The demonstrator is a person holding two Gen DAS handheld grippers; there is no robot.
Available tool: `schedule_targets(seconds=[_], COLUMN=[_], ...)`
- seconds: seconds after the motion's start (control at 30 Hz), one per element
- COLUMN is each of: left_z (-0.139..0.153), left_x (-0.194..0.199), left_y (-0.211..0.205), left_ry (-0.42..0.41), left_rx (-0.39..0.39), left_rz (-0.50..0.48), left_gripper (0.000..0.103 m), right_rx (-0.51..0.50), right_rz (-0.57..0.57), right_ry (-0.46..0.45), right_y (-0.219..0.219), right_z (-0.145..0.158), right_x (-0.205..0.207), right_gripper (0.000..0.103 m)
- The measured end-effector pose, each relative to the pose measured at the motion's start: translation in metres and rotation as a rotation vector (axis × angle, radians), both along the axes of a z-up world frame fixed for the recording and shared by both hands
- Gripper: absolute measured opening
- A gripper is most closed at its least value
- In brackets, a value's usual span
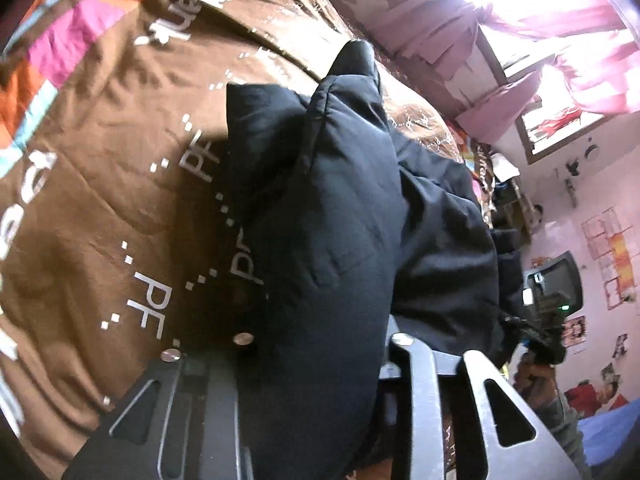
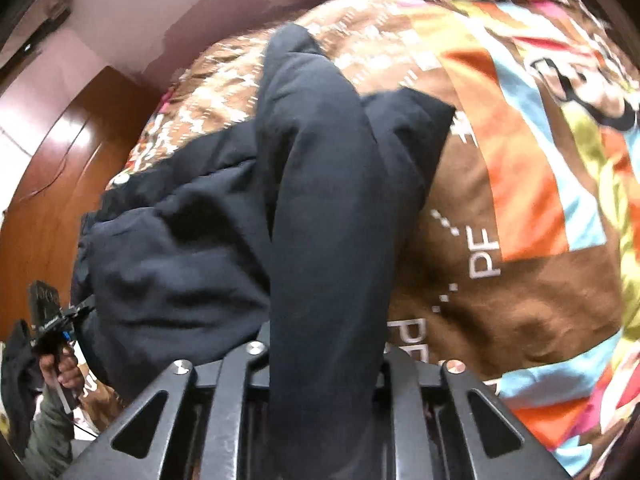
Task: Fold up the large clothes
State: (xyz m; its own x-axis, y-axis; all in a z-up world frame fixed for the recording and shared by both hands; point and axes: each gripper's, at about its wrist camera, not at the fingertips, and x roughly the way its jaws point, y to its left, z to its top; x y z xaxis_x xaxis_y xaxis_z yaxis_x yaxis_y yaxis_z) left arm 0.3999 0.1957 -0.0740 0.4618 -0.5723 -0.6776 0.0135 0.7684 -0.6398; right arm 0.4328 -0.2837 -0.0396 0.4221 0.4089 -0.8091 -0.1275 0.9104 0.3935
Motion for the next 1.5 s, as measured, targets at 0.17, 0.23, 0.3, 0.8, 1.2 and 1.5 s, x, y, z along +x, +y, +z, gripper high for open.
schedule_targets(seconds=[0.17, 0.23, 0.3, 0.8, 1.2, 1.5], left_z=[0.051, 0.069, 0.086, 0.098, -0.019, -0.004], left_x=[-0.010, -0.014, -0.017, 0.067, 0.096, 0.079], left_y=[-0.008, -0.013, -0.021, -0.110, -0.100, -0.104], left_ry=[-0.076, -0.111, -0.140, -0.242, -0.046, -0.001], left_rx=[0.022, 0.036, 0.035, -0.015, 0.029, 0.219], left_rz=[-0.026, -0.029, -0.027, -0.026, 0.065, 0.178], left_gripper=[0.022, 0.021, 0.021, 0.021, 0.042, 0.077], right_rx=[0.002, -0.010, -0.021, -0.131, -0.279, -0.402], right_rz=[0.063, 0.078, 0.093, -0.033, -0.141, -0.195], right_ry=[-0.162, -0.199, -0.243, -0.354, -0.207, -0.286], right_y=[0.016, 0.018, 0.023, -0.025, -0.067, -0.059], right_z=[0.059, 0.073, 0.089, 0.110, 0.019, 0.017], right_x=[-0.028, -0.034, -0.037, 0.012, 0.039, 0.013], right_gripper=[0.013, 0.012, 0.012, 0.012, 0.055, 0.103])
